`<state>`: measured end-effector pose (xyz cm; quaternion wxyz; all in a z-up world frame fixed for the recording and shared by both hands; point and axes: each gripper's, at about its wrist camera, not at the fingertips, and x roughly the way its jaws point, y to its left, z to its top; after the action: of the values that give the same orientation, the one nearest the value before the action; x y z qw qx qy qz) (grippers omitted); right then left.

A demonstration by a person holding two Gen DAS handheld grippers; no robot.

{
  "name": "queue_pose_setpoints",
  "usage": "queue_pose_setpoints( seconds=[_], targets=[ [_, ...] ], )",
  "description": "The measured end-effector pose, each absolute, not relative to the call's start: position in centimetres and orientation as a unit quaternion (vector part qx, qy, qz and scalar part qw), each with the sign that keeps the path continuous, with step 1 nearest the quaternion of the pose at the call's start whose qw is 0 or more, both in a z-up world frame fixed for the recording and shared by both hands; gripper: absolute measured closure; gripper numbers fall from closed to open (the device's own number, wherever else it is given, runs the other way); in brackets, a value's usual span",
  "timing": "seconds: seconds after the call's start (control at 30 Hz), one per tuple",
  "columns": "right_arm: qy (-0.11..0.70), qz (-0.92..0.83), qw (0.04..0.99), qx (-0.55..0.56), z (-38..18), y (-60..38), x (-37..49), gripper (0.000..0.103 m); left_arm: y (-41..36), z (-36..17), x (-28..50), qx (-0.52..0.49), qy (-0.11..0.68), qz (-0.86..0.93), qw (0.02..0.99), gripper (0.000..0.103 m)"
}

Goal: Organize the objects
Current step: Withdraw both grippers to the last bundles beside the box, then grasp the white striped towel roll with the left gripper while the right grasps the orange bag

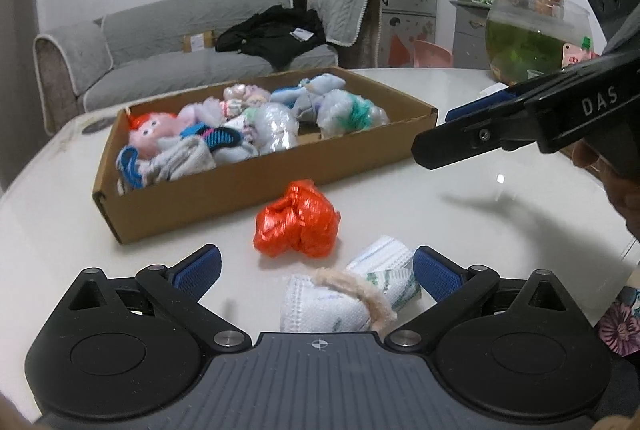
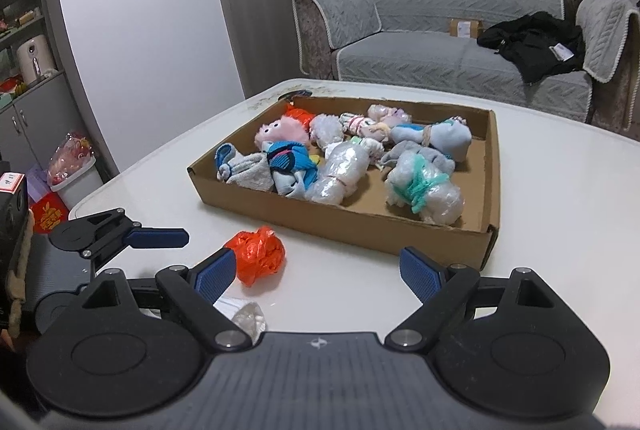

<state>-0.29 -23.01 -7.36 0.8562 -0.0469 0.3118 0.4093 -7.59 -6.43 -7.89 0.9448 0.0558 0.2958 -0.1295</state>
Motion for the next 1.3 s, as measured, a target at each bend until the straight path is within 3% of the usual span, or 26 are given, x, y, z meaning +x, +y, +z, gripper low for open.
queue_pose_setpoints(
  seconds=[0.37,0.63,0.8,0.87,1.07,1.13,1.3],
  targets=[
    [0.316,0.426,0.845,-0.059,-7.5,-21.1,-0.6,0.016,-6.7,-8.4,-8.6,0.068,0.316,-0.145,0.935,0.004],
    [0.33,0.459,0.82,-0.095,-8.8,-16.8,-0.4,0.016,-6.7,-9.3,-9.0,0.061,0.329,-0.156,0.929,0.024],
    [0.337,0.469,0.807,-0.125,-9.8,-14.2,-0.5,0.019,-6.4,-8.9,-9.8,0.06,0.329,-0.153,0.93,0.052],
    [0.338,0.471,0.803,-0.136,-10.1,-13.5,-0.7,0.021,-6.3,-8.8,-10.2,0.061,0.33,-0.151,0.93,0.054],
    [0.348,0.469,0.8,-0.14,-10.7,-13.0,-0.2,0.041,-6.1,-8.6,-10.3,0.058,0.333,-0.149,0.929,0.057],
    [0.35,0.471,0.798,-0.139,-10.9,-13.2,-0.3,0.053,-6.1,-8.6,-10.2,0.059,0.334,-0.149,0.929,0.057],
    [0.347,0.467,0.805,-0.118,-11.0,-14.1,0.0,0.055,-6.1,-8.5,-10.1,0.061,0.337,-0.147,0.928,0.058]
  ],
)
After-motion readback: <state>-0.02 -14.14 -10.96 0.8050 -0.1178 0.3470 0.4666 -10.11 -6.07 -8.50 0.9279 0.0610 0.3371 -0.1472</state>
